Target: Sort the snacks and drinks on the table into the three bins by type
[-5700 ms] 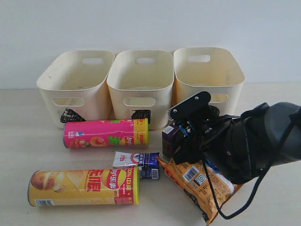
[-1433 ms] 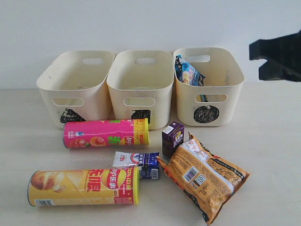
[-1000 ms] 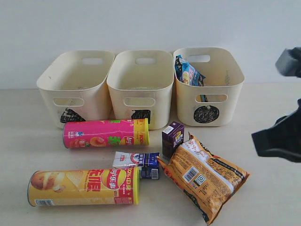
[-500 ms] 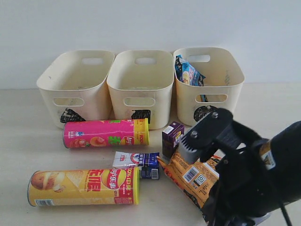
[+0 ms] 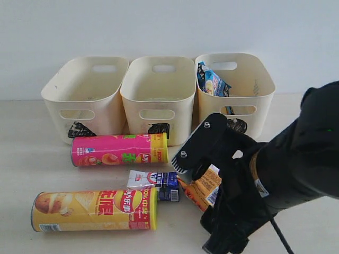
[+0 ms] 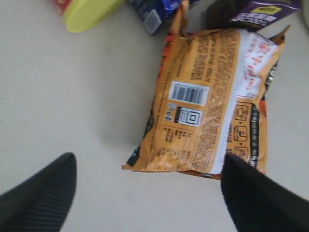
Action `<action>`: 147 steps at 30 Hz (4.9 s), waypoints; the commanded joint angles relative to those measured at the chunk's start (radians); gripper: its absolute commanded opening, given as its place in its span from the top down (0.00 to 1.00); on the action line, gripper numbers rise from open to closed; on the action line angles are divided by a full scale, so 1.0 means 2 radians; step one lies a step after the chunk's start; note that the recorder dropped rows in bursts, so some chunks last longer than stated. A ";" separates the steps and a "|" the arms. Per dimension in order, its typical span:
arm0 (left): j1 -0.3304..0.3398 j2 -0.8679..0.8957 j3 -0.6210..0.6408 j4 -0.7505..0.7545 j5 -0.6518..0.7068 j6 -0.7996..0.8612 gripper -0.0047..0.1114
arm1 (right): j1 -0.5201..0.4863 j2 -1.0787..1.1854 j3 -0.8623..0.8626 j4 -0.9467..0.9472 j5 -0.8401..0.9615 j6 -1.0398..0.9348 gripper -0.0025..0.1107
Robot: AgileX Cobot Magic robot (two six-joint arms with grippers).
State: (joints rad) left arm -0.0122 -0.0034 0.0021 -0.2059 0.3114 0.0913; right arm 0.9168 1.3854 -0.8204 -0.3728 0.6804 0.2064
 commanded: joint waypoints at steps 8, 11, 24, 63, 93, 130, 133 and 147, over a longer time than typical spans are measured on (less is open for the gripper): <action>0.001 0.002 -0.001 -0.004 -0.003 -0.005 0.92 | 0.001 0.097 -0.026 -0.069 -0.005 0.094 0.25; 0.001 0.002 -0.001 -0.004 -0.003 -0.005 0.92 | 0.001 0.121 -0.044 -0.072 -0.015 0.094 0.25; 0.001 0.002 -0.001 -0.004 -0.003 -0.005 0.92 | 0.000 0.219 -0.085 -0.204 -0.010 0.249 0.05; 0.001 0.002 -0.001 -0.004 -0.003 -0.005 0.92 | -0.060 0.222 -0.085 -0.091 -0.073 0.229 0.97; 0.001 0.002 -0.001 -0.004 -0.003 -0.005 0.92 | -0.082 -0.020 -0.128 -0.038 0.040 0.098 0.98; 0.001 0.002 -0.001 -0.004 -0.003 -0.005 0.92 | -0.299 0.348 -0.439 -0.030 -0.289 -0.022 0.27; 0.001 0.002 -0.001 -0.004 -0.003 -0.005 0.92 | -0.299 0.342 -0.439 -0.030 -0.289 -0.022 0.27; 0.001 0.002 -0.001 -0.004 -0.003 -0.005 0.92 | -0.299 0.270 -0.434 -0.007 -0.043 0.034 0.96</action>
State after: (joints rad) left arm -0.0122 -0.0034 0.0021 -0.2059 0.3114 0.0913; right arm 0.3266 1.9516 -1.6923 -0.4174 0.4758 0.2555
